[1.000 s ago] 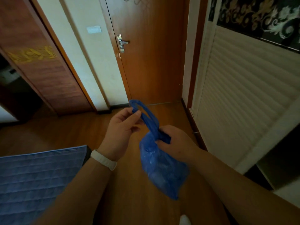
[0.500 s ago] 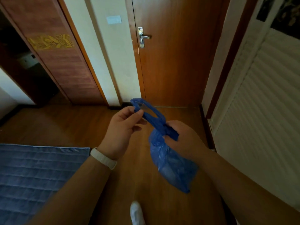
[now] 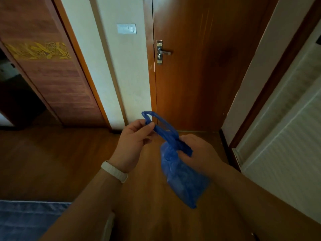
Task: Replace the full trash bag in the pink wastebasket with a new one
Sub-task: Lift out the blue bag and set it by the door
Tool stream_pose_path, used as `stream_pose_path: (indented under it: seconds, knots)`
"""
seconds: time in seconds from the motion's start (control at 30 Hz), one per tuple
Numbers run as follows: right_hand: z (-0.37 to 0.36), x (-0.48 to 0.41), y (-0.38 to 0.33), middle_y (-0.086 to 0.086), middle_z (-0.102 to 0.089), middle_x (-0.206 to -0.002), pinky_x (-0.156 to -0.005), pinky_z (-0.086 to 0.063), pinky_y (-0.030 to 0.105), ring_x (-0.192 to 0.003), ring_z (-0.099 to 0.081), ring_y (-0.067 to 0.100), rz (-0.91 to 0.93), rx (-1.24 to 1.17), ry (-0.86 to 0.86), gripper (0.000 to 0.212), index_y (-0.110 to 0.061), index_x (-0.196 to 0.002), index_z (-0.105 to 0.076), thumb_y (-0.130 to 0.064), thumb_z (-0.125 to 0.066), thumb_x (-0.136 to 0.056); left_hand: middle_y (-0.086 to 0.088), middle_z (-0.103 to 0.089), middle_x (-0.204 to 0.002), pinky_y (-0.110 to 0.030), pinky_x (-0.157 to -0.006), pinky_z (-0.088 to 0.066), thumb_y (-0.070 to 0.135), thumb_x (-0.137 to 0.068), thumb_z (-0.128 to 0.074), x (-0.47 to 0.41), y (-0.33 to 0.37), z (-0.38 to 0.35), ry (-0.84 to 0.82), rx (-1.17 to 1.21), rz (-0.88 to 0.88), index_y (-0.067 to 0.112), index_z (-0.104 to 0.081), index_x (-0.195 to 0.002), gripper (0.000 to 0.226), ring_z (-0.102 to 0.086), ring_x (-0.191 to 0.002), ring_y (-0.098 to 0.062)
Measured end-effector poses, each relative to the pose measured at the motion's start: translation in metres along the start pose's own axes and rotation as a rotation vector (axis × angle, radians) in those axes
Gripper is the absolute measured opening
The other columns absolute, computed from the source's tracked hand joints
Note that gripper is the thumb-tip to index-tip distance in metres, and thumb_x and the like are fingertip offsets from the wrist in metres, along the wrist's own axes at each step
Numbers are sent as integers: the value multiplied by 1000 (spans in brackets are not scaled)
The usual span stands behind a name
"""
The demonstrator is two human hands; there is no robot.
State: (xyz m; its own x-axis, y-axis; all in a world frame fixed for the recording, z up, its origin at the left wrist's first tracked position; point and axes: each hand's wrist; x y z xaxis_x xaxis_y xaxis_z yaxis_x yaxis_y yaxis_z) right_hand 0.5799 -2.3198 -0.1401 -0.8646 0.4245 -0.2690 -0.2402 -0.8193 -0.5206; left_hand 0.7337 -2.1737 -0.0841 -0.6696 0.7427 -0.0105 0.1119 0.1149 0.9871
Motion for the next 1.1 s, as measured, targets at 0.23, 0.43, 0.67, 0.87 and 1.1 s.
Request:
stream_pose_path:
  seconds: [0.23,0.43,0.67,0.87,1.1]
  knots:
    - [-46,-89,9,-5,-59,-97,-72,-42,14,-85,-55,8,11,9,-69,24,-22,-109,-57,-33,-61,-89,-6,-70,-86,-29,-78,-54,13,-94,-55,-87,1,42,-6,-16,26,10,-67,-97,12,-68,-85,-20]
    - [-82,-169,39,-7,-58,-98,-75,-48,23,-85,-54,7,2,-28,-153,20,-28,-108,-56,-36,-57,-90,-15,-69,-96,-44,-90,-51,12,-93,-57,-163,-15,68,48,-26,70,15,-70,-93,13,-64,-95,-33]
    - [-126,-300,96,-4,-60,-104,-85,-49,30,-90,-56,10,94,-49,-230,23,-26,-112,-55,-37,-56,-91,-12,-70,-92,-22,-68,-52,7,-92,-56,-278,-28,88,115,-40,97,10,-68,-94,13,-68,-81,-19]
    - [-132,-406,147,-10,-59,-103,-84,-47,22,-91,-55,4,173,-106,-284,28,-29,-116,-53,-42,-56,-91,-7,-70,-82,-22,-64,-51,9,-92,-55,-386,-24,96,206,-119,125,10,-65,-91,10,-65,-71,-13]
    - [-147,-497,182,-5,-60,-104,-81,-52,31,-93,-57,9,181,-137,-272,30,-26,-118,-53,-38,-56,-91,-5,-70,-79,-26,-67,-49,11,-92,-58,-482,-31,113,268,-123,160,16,-67,-86,12,-64,-75,-16]
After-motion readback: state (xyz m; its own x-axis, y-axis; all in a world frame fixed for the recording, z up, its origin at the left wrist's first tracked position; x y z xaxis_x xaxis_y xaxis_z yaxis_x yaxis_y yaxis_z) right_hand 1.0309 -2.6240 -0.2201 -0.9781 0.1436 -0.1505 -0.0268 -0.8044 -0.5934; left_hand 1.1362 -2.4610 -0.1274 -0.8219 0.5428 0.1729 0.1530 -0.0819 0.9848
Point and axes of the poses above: each hand's wrist, its own x-axis away from the middle knuckle, its own z-axis out of the back of the hand, y = z × x
